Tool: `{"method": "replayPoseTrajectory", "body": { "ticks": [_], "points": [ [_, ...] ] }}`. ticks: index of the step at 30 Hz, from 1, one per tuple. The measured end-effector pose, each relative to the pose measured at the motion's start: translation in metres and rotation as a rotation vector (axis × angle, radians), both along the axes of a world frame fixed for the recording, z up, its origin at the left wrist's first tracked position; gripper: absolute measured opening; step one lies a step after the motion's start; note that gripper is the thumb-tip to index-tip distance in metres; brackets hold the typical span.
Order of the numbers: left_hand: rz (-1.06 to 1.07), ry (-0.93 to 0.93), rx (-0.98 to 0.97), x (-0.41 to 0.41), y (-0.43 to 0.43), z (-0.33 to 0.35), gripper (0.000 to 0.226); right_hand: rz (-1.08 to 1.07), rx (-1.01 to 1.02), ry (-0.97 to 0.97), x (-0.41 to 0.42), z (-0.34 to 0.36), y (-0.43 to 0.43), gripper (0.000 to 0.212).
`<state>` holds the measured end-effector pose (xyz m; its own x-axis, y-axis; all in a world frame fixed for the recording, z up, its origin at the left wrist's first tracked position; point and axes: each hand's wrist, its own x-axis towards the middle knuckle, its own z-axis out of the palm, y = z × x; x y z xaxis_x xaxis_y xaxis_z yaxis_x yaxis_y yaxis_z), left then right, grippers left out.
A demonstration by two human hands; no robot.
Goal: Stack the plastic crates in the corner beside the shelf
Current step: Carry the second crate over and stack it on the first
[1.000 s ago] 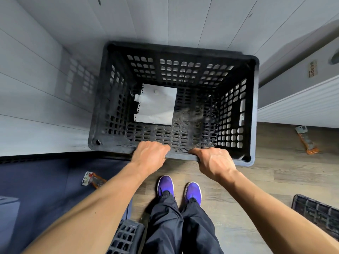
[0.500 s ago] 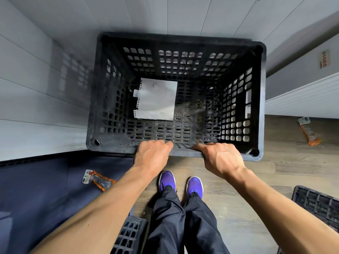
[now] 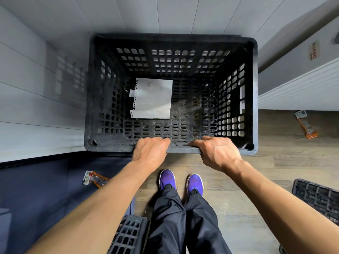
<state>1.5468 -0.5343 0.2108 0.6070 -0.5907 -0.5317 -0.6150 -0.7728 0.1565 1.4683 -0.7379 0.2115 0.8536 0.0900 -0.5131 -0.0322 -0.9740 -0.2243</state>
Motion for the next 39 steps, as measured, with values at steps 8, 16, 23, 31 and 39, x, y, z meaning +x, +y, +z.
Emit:
{"method": "replayPoseTrajectory", "body": {
  "ticks": [8,16,23,31,39],
  "points": [
    [0.04,-0.033,0.003,-0.003,-0.002,-0.003,0.013,-0.058,-0.045,-0.008,0.0,-0.002,0.007,0.032],
    [0.059,-0.206,-0.129,-0.017,0.002,-0.016,0.028,-0.042,-0.049,-0.072,-0.008,-0.007,0.004,0.018],
    [0.138,-0.244,-0.282,-0.058,-0.033,-0.014,0.031,-0.005,-0.042,-0.266,-0.048,-0.008,-0.035,0.021],
    [0.161,-0.325,-0.258,-0.074,-0.061,-0.015,0.026,0.067,-0.011,-0.344,-0.064,-0.012,-0.058,0.014],
    [0.139,-0.359,-0.225,-0.063,-0.077,-0.022,0.028,0.053,-0.112,-0.348,-0.051,-0.016,-0.056,0.027]
  ]
}}
